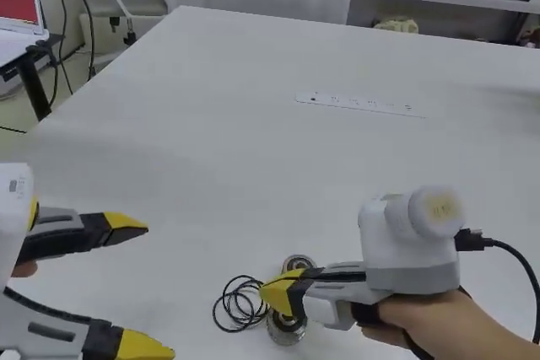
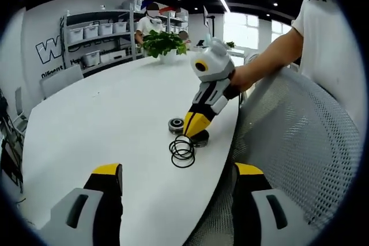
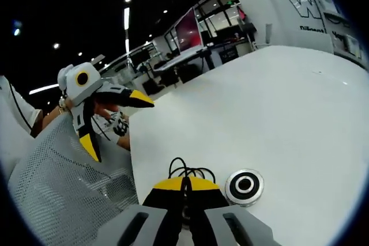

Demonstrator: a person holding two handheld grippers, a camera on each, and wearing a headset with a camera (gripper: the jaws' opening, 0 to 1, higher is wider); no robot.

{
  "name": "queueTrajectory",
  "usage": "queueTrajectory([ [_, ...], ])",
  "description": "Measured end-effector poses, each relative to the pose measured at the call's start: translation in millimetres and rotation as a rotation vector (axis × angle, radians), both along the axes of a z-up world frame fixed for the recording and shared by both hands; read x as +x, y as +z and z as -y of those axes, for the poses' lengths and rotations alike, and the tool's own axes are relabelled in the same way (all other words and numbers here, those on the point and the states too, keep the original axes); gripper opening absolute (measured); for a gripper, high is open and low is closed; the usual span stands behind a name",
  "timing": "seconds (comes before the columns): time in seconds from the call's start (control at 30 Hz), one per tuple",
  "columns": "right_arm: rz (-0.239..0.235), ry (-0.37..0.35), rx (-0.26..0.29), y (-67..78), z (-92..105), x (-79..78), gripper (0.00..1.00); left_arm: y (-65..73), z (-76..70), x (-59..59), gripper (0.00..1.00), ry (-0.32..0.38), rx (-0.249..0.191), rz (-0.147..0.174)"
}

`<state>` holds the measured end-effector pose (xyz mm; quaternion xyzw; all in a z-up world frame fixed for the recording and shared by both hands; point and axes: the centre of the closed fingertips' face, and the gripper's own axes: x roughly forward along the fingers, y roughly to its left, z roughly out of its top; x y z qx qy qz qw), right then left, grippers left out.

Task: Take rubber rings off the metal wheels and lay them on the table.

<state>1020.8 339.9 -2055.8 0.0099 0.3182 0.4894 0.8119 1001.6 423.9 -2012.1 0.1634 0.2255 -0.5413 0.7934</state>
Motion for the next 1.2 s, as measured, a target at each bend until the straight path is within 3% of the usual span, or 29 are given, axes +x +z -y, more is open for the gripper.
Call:
queueTrajectory([
  [0.03, 0.018, 0.021, -0.021, -2.2, -0.4, -1.7, 0.0, -2.8, -2.0, -0.2, 0.76, 0.01, 0.001, -0.005],
  [0.2, 0.017, 0.019, -0.019, -4.2, -2.3, -2.1, 0.0, -9.1, -6.1, -0.8, 0.76, 0.039, 0.006, -0.019],
  [0.67, 0.041, 0.051, -0.08, -9.1, 0.2, -3.2, 0.08, -6.3, -1.2, -3.1, 0.75, 0.053, -0.025, -0.03],
  [1.03, 0.065, 0.007, -0.065, 7.2, 8.1, 8.9, 0.09, -6.3, -0.9, -3.7, 0.74, 0.055, -0.028, -0.036],
  [1.2, 0.114, 0.036, -0.068, 20.7, 5.0, 7.9, 0.12, -4.3, 0.6, -3.7, 0.74, 0.055, -0.043, -0.04],
])
